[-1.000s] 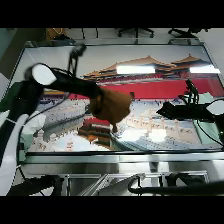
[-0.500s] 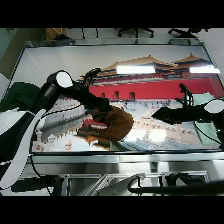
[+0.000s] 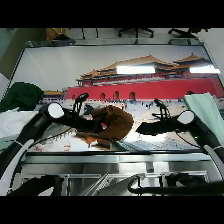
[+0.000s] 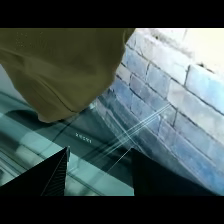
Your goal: Fold the shirts.
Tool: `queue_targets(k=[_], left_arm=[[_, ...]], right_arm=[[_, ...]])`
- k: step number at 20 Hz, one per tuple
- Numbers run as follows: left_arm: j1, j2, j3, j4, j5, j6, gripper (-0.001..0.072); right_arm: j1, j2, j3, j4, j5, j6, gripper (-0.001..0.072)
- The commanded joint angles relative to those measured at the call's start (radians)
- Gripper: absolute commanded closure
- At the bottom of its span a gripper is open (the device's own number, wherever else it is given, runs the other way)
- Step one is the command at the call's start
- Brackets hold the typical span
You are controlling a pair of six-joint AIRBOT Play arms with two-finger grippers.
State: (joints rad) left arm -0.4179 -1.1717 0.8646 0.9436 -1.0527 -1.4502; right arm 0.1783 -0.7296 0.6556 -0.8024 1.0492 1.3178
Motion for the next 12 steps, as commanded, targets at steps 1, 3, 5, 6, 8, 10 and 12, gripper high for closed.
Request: queue_targets(k=[1, 3, 5, 6, 8, 10, 12], left_arm=[[-0.064, -0.006, -0.164, -0.093, 0.348, 0.05, 0.0008], [-0.081, -0.079, -0.145, -0.108, 0.365, 0.065, 0.0008], [-0.102, -0.153, -0.098, -0.108, 0.362, 0.077, 0.0008], [-0.12, -0.187, -0.065, -0.108, 0.351, 0.082, 0.0008], [-0.157, -0.238, -0.002, -0.106, 0.332, 0.101, 0.0046], [-0.172, -0.281, 0.054, -0.106, 0.304, 0.124, 0.0433], [-0.173, -0.304, 0.093, -0.106, 0.269, 0.127, 0.0544]], right_arm=[[0.121, -0.092, -0.026, 0.042, -0.179, -0.063, 0.0269], [0.134, -0.156, -0.026, 0.067, -0.216, -0.103, 0.027], [0.134, -0.203, -0.024, 0.106, -0.234, -0.168, 0.0269], [0.133, -0.214, -0.024, 0.124, -0.236, -0.186, 0.027], [0.133, -0.219, -0.023, 0.159, -0.26, -0.23, 0.027], [0.133, -0.22, -0.022, 0.211, -0.301, -0.278, 0.0277], [0.133, -0.227, -0.02, 0.278, -0.326, -0.345, 0.0291]])
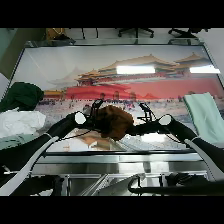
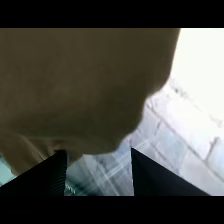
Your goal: Fold the shirts.
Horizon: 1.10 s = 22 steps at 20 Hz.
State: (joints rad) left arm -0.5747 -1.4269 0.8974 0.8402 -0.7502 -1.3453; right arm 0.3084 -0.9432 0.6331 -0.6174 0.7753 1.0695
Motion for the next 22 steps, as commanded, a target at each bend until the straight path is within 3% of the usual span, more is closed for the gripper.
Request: queue_targets(k=[1, 2, 3, 4, 7, 14, 17, 22], left_arm=[[-0.013, -0.055, 0.079, 0.001, -0.052, 0.025, 0.0644], [-0.008, -0.056, 0.097, 0.0, -0.071, 0.04, 0.0693], [-0.008, -0.055, 0.112, 0.002, -0.087, 0.04, 0.0694], [-0.007, -0.055, 0.126, 0.002, -0.104, 0.04, 0.0694], [-0.006, -0.055, 0.183, 0.005, -0.167, 0.047, 0.0696], [0.026, 0.134, 0.312, 0.004, -0.224, 0.047, 0.0697], [0.069, 0.246, 0.493, 0.002, -0.223, 0.045, 0.0698], [0.135, 0.304, 1.005, 0.003, -0.241, 0.016, 0.0698]], right_arm=[[0.003, -0.026, 0.008, 0.123, -0.058, -0.138, 0.0437], [0.003, -0.046, 0.015, 0.154, -0.062, -0.173, 0.054], [0.003, -0.067, 0.022, 0.18, -0.061, -0.192, 0.0578], [0.003, -0.087, 0.031, 0.204, -0.056, -0.222, 0.0702], [0.0, -0.098, 0.08, 0.237, 0.019, -0.282, 0.0697], [-0.002, 0.032, 0.288, 0.218, 0.105, -0.28, 0.0698], [-0.001, 0.087, 0.487, 0.153, 0.104, -0.264, 0.0699], [-0.001, 0.097, 0.915, 0.081, 0.087, -0.238, 0.0698]])
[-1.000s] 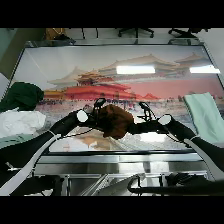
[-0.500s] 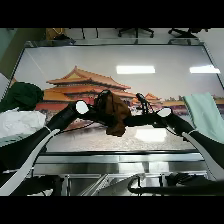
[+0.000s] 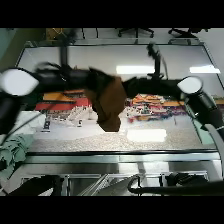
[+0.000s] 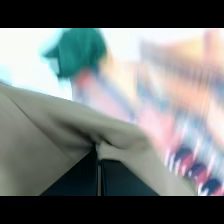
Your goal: Fold the shirts.
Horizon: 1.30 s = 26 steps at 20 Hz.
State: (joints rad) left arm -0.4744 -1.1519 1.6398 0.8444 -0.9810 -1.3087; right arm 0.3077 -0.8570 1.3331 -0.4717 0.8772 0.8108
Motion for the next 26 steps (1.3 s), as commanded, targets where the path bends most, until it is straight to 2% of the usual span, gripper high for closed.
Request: queue_targets(k=[1, 3, 5, 8, 12, 15, 18, 19, 20, 21, 26], left_arm=[[0.051, 0.014, 0.373, -0.001, -0.025, -0.035, 0.0698], [0.1, -0.026, 0.557, -0.003, -0.084, -0.103, 0.0698], [0.15, -0.013, 0.536, -0.008, -0.141, -0.133, 0.0698], [0.22, 0.091, 0.215, -0.006, -0.146, -0.131, 0.0698], [0.309, 0.171, -0.235, -0.005, -0.167, -0.062, 0.0698], [0.376, 0.176, -0.521, 0.001, -0.165, 0.013, 0.0697], [0.448, 0.174, -0.752, 0.0, -0.092, 0.093, 0.0697], [0.472, 0.173, -0.808, 0.0, -0.064, 0.111, 0.0697], [0.494, 0.173, -0.846, 0.0, -0.045, 0.125, 0.0697], [0.519, 0.173, -0.875, 0.0, -0.032, 0.135, 0.0697], [0.599, 0.113, -0.893, -0.046, -0.096, 0.165, 0.0696]], right_arm=[[0.0, 0.011, 0.277, -0.106, -0.016, 0.047, 0.0699], [0.0, 0.009, 0.364, -0.19, -0.013, 0.107, 0.0698], [0.0, 0.013, 0.385, -0.253, 0.012, 0.15, 0.0699], [0.0, -0.014, 0.382, -0.352, 0.14, 0.227, 0.0698], [0.0, -0.081, 0.3, -0.471, 0.306, 0.334, 0.0697], [0.0, -0.106, 0.142, -0.513, 0.316, 0.371, 0.0698], [0.004, -0.12, -0.035, -0.497, 0.315, 0.371, 0.0684], [0.004, -0.127, -0.09, -0.486, 0.313, 0.371, 0.0529], [0.003, -0.131, -0.128, -0.487, 0.313, 0.372, 0.0306], [0.001, -0.134, -0.145, -0.5, 0.317, 0.372, 0.0261], [-0.046, -0.095, -0.142, -0.53, 0.33, 0.394, 0.026]])
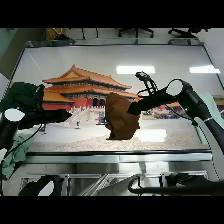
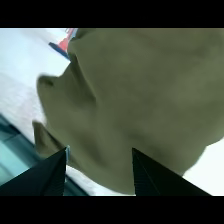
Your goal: Fold the shirts.
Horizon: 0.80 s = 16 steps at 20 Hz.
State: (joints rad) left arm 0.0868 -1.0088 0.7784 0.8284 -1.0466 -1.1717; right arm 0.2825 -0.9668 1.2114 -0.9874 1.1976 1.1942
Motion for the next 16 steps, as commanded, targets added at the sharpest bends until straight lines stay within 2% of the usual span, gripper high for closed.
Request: queue_targets(k=[1, 4, 5, 6, 7, 11, 16], left_arm=[[0.025, -0.05, -0.032, -0.072, -0.06, 0.053, 0.0696], [-0.069, -0.108, -0.032, -0.175, -0.095, 0.099, 0.0689], [-0.113, -0.128, -0.032, -0.185, -0.085, 0.102, 0.065], [-0.165, -0.152, -0.032, -0.193, -0.061, 0.102, 0.0257], [-0.214, -0.178, -0.032, -0.209, -0.032, 0.098, 0.0027], [-0.385, -0.288, -0.028, -0.294, 0.106, 0.098, 0.0047], [-0.521, -0.442, 0.095, -0.31, 0.136, 0.097, 0.0047]], right_arm=[[-0.027, 0.02, -0.02, -0.02, 0.016, 0.011, 0.026], [-0.065, 0.042, -0.021, -0.127, 0.048, 0.075, 0.025], [-0.092, 0.05, -0.022, -0.155, 0.069, 0.101, 0.025], [-0.128, 0.058, -0.023, -0.161, 0.099, 0.109, 0.025], [-0.162, 0.066, -0.028, -0.161, 0.125, 0.115, 0.025], [-0.276, 0.107, -0.163, -0.15, 0.111, 0.131, 0.0251], [-0.286, 0.072, -0.353, -0.089, -0.038, 0.108, 0.0251]])
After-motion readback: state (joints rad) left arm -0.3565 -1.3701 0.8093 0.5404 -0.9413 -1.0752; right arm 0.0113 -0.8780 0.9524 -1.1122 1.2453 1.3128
